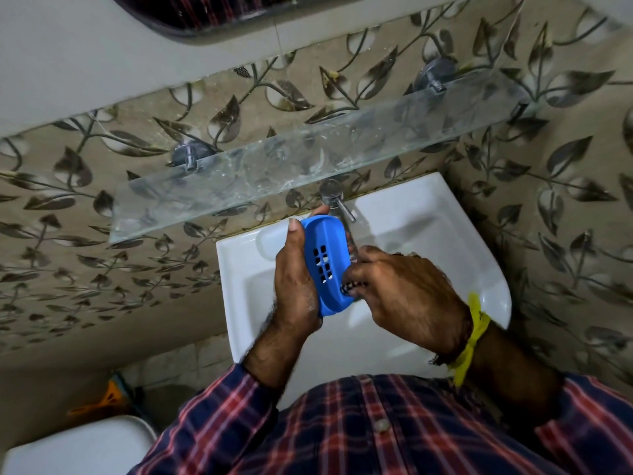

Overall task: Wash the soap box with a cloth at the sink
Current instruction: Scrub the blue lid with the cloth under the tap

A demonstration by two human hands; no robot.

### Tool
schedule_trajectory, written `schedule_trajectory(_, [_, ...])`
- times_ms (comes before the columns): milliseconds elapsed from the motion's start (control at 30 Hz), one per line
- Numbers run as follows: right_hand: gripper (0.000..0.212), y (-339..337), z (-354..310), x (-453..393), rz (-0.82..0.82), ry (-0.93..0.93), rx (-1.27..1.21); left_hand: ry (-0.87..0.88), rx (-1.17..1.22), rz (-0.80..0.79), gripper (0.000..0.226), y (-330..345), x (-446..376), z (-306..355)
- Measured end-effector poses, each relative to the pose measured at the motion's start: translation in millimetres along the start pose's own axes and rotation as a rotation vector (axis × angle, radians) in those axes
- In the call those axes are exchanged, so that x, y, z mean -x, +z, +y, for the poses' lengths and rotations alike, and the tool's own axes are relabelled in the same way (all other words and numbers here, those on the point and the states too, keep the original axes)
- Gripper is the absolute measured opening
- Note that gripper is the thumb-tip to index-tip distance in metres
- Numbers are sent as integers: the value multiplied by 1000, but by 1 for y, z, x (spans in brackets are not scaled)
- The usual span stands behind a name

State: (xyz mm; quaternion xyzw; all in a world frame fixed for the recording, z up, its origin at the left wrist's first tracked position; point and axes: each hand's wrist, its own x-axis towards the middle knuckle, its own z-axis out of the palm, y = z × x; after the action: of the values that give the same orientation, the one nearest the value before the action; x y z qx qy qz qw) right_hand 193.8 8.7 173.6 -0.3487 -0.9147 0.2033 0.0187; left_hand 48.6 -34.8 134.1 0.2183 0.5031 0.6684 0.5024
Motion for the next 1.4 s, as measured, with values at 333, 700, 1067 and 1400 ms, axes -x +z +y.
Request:
schedule_trajectory(333, [11,-1,8,-6,-225,100,-332,251,-269,-57,49,14,7,-4])
schedule_trajectory(700, [18,8,31,-5,-284,129,-1400,243,-111,-82,54,5,-3,3])
schedule_trajectory(1067, [33,-2,54,-3,176,450,-1869,-98,405,-154,69,2,-11,18])
schedule_trajectory(1400, [29,-18,15,4,332,0,-1160,-72,258,-173,68,-5,-9,15])
